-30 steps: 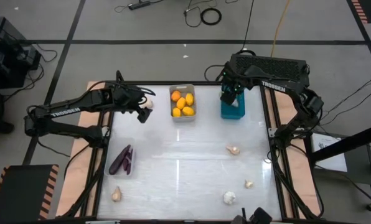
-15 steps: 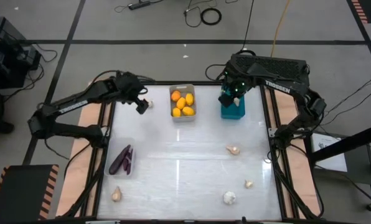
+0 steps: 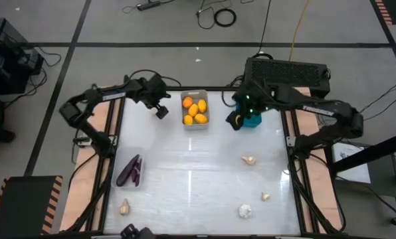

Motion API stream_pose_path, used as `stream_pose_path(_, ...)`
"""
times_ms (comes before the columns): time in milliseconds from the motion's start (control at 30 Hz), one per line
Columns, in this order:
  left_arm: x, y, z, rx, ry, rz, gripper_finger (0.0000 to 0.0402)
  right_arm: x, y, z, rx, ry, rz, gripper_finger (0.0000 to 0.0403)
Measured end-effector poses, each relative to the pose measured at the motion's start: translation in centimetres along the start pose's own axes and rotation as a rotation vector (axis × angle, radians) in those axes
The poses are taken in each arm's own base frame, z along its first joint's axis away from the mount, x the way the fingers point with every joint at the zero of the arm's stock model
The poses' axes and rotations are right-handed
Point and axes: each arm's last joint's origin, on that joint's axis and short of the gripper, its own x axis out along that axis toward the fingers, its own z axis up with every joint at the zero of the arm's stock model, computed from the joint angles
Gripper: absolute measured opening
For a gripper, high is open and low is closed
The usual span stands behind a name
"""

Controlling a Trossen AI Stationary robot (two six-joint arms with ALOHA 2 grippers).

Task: Sort produce into baskets
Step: Put the white garlic into the blue bin

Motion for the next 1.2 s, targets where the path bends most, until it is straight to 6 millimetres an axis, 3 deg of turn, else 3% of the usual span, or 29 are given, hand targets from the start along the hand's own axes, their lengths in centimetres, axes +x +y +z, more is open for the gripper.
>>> stream_pose_path(200,2.8,1.1,0.0,-0.015,0.083,0.007,0.0372,-0.7,3.1,-1.6,-0.022,-0.083,0.000,0.0258)
stream_pose_path(533,3.9,1.4,0.0,0.030,0.108,-0.029,0.0363,-0.5,4.6,-2.8,-0.024,-0.093,-0.039,0.0258)
stream_pose_path(867,3.9,1.7,0.0,0.012,0.107,-0.040,0.0259,-0.5,4.9,-3.1,-0.028,-0.089,-0.033,0.0258)
stream_pose_path(1200,3.9,1.7,-0.2,0.005,0.121,-0.041,0.0184,-0.5,5.4,-3.5,-0.040,-0.081,-0.020,0.0258)
